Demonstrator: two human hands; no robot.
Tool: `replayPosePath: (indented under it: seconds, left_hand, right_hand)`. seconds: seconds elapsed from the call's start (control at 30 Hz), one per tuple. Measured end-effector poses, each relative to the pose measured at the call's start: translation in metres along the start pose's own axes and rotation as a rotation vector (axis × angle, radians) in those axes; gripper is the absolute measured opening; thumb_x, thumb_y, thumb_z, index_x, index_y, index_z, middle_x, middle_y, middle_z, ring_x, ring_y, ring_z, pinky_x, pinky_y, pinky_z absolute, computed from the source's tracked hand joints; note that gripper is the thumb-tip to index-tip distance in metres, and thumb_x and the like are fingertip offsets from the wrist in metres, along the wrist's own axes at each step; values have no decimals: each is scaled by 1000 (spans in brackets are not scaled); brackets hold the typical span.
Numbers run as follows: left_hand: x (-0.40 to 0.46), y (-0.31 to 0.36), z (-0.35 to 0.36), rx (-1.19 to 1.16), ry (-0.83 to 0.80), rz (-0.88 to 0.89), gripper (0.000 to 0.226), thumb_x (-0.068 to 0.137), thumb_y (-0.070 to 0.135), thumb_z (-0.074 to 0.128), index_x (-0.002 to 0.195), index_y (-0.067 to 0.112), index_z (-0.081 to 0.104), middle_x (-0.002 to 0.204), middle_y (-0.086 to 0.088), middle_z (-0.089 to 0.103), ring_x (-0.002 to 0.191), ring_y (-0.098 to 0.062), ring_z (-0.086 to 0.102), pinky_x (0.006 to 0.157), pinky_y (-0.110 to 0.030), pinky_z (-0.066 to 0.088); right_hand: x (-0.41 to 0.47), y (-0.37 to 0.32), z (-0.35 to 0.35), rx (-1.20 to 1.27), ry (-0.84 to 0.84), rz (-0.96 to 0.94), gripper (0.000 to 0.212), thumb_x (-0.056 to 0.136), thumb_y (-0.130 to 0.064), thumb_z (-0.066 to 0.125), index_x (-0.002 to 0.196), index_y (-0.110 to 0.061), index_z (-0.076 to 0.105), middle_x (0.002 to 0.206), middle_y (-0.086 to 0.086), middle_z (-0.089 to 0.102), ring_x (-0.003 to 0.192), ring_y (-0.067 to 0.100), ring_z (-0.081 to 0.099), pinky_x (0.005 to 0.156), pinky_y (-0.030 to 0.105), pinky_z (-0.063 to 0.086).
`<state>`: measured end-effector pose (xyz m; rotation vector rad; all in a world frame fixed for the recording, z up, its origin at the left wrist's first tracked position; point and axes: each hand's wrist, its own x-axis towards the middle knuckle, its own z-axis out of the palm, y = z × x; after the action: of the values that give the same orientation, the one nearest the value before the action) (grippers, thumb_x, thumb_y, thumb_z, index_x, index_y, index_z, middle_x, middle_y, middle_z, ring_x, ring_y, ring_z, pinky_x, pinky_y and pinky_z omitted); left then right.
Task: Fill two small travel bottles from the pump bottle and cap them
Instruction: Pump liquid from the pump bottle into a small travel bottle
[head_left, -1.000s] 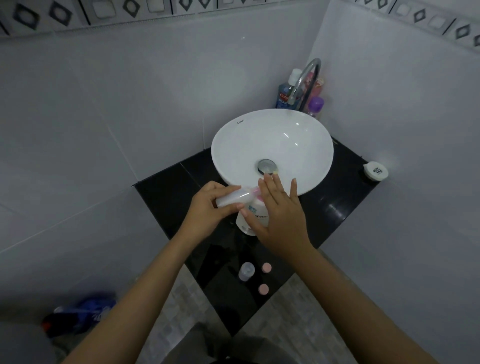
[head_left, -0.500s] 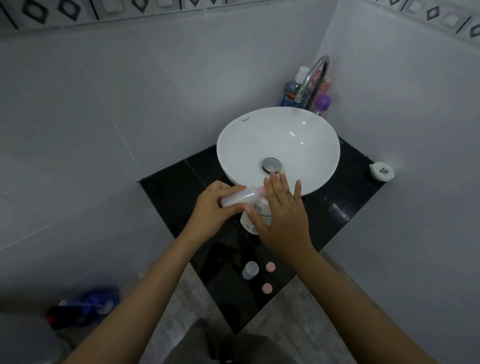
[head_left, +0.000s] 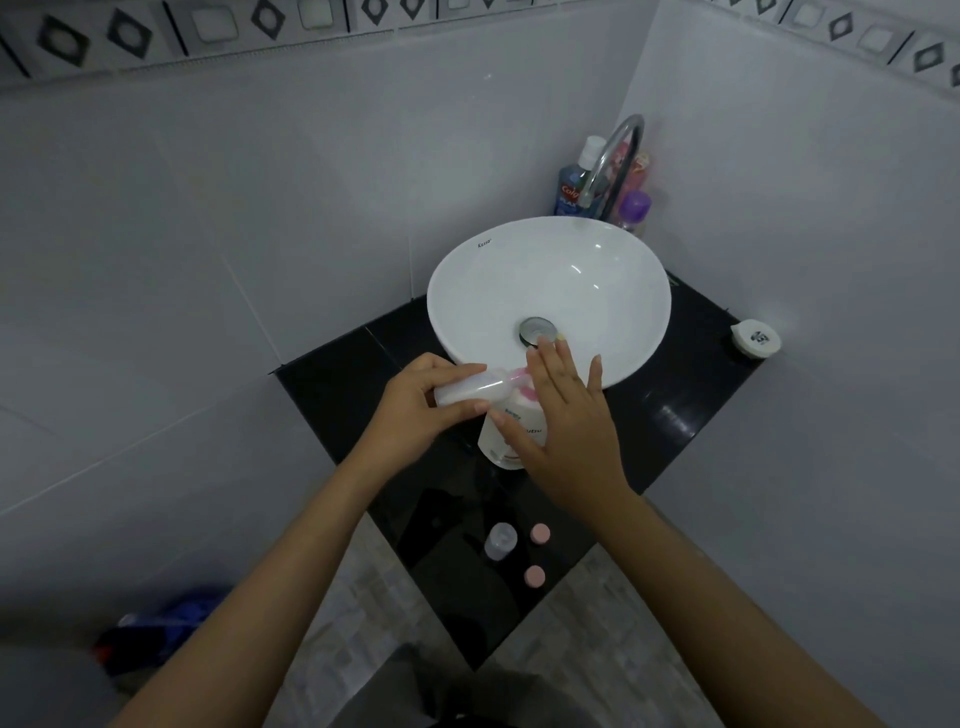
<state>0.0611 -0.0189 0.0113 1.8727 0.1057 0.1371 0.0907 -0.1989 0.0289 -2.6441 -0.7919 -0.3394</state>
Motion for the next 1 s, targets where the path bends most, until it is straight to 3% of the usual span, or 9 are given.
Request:
replayPosePath:
  seconds: [0.23, 0.43, 0.5, 0.67, 0.77, 0.9, 1.0]
  left_hand:
    - [6, -3, -1, 18, -51, -1, 39, 82, 25, 72, 121, 26, 66, 99, 12, 55, 88, 13, 53, 75, -3, 43]
    - [7, -9, 0, 25, -101, -18, 36, 84, 26, 70, 119, 30, 66, 101, 10, 57, 94, -1, 55, 81, -16, 43]
    - [7, -8, 0, 37, -101, -15, 36, 84, 27, 70, 120, 31, 66, 102, 8, 58, 96, -5, 56, 81, -18, 42]
    - [6, -2, -3, 21, -120, -18, 34, 84, 30, 69, 118, 30, 67, 107, 8, 62, 96, 1, 58, 80, -15, 44]
    - [6, 1, -5, 17, -140, -18, 31, 85, 28, 69, 115, 31, 67, 108, 7, 63, 95, 2, 59, 79, -15, 47]
    - [1, 1, -5, -35, -151, -58, 32, 85, 27, 69, 117, 27, 68, 111, 4, 64, 98, -9, 62, 83, -23, 53]
    - [-3, 3, 0, -81, -139, -70, 28, 84, 25, 70, 113, 29, 67, 109, 7, 67, 96, -11, 64, 80, -24, 56]
  right_hand:
    - [-4, 1, 13, 16, 37, 8, 74, 91, -56, 39, 139, 0, 44, 149, 16, 38, 143, 29, 27, 119, 40, 2]
    - [-7, 4, 16, -5, 22, -11, 72, 89, -52, 47, 138, 0, 46, 148, 16, 40, 142, 30, 29, 120, 40, 3]
    - [-5, 5, 12, -22, -4, -23, 74, 88, -56, 44, 139, -2, 45, 150, 14, 38, 143, 28, 28, 120, 39, 0]
    - [2, 9, 0, -72, -57, -37, 82, 88, -68, 27, 146, -10, 34, 156, 6, 28, 147, 17, 18, 116, 33, -19]
    - [3, 8, -4, 41, -45, -1, 77, 89, -64, 31, 147, -12, 33, 157, 3, 26, 147, 14, 16, 116, 35, -16]
    - [4, 1, -7, 335, -49, 104, 70, 90, -55, 36, 146, -14, 34, 156, 2, 29, 146, 14, 21, 121, 45, -1]
    - [4, -1, -11, 579, -34, 204, 64, 91, -52, 37, 146, -19, 34, 155, -1, 31, 144, 13, 26, 121, 39, 14]
